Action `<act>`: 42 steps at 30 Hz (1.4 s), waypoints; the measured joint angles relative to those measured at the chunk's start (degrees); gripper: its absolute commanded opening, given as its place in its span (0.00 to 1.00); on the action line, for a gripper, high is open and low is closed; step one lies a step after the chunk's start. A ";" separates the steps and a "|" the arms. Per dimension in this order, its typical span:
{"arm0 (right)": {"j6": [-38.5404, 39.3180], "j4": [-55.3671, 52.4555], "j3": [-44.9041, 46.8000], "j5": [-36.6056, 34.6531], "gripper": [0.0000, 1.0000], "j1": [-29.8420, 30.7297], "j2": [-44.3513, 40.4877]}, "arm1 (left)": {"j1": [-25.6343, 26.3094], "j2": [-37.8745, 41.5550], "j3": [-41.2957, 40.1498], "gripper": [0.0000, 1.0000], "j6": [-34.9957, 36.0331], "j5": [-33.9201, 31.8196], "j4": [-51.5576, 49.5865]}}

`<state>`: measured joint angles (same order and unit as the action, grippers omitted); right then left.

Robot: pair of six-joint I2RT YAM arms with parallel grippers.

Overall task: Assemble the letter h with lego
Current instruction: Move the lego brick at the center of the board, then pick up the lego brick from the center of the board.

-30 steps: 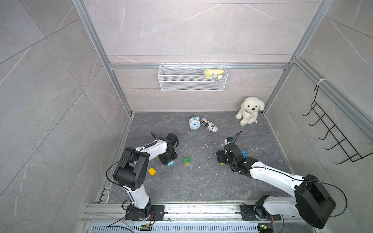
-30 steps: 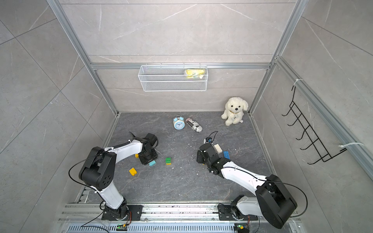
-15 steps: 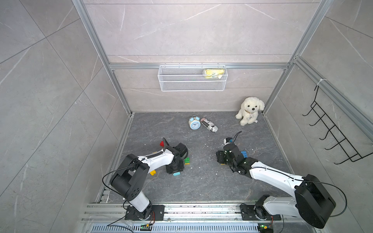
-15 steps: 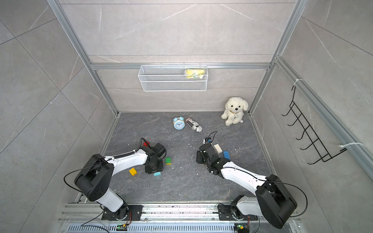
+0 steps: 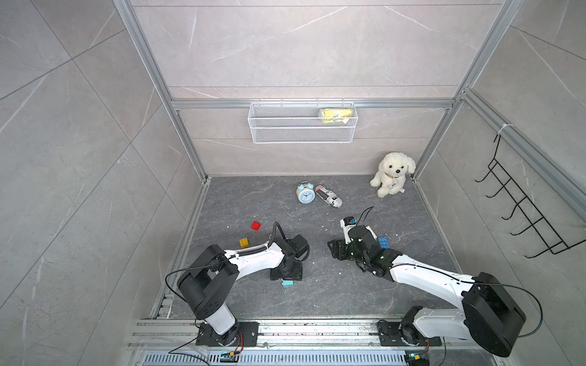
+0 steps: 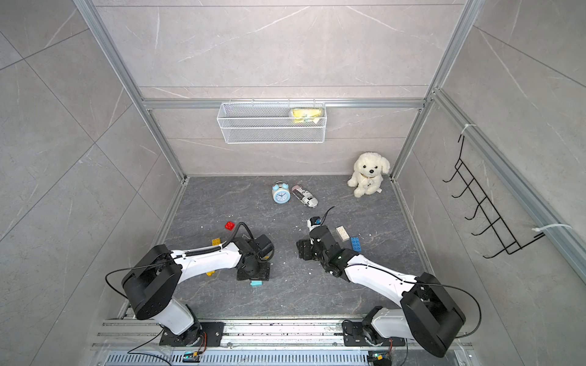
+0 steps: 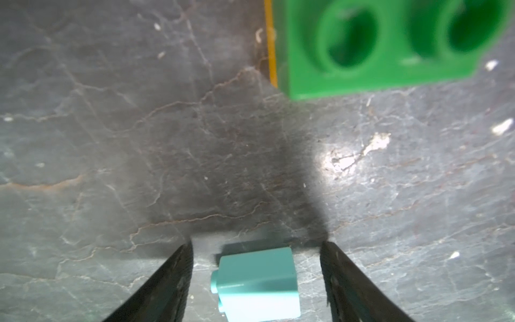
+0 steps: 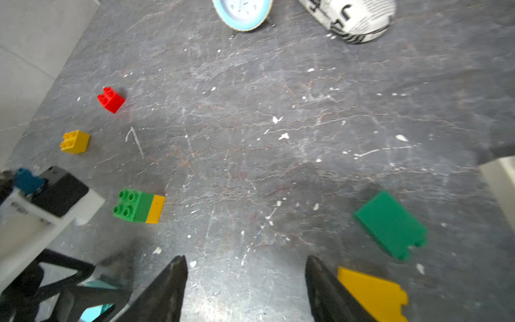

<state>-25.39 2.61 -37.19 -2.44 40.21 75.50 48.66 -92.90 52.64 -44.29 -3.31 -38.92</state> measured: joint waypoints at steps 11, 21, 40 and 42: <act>11.17 7.37 -2.93 12.94 0.69 11.39 6.95 | -4.98 21.79 -2.64 0.98 -0.04 -4.00 2.29; 23.80 12.11 -4.92 22.08 1.00 18.71 16.44 | -21.16 34.73 -22.51 0.97 2.01 1.18 18.16; 39.85 -1.16 -18.56 19.67 0.65 21.22 26.43 | -26.88 39.82 -26.49 0.97 2.64 6.99 25.31; 40.48 -1.40 -18.88 18.86 0.65 21.51 26.84 | -27.21 39.82 -26.73 0.97 2.62 7.34 25.46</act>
<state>15.09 1.21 -56.07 16.43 61.71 102.35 21.45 -53.08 25.91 -41.67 4.03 -13.45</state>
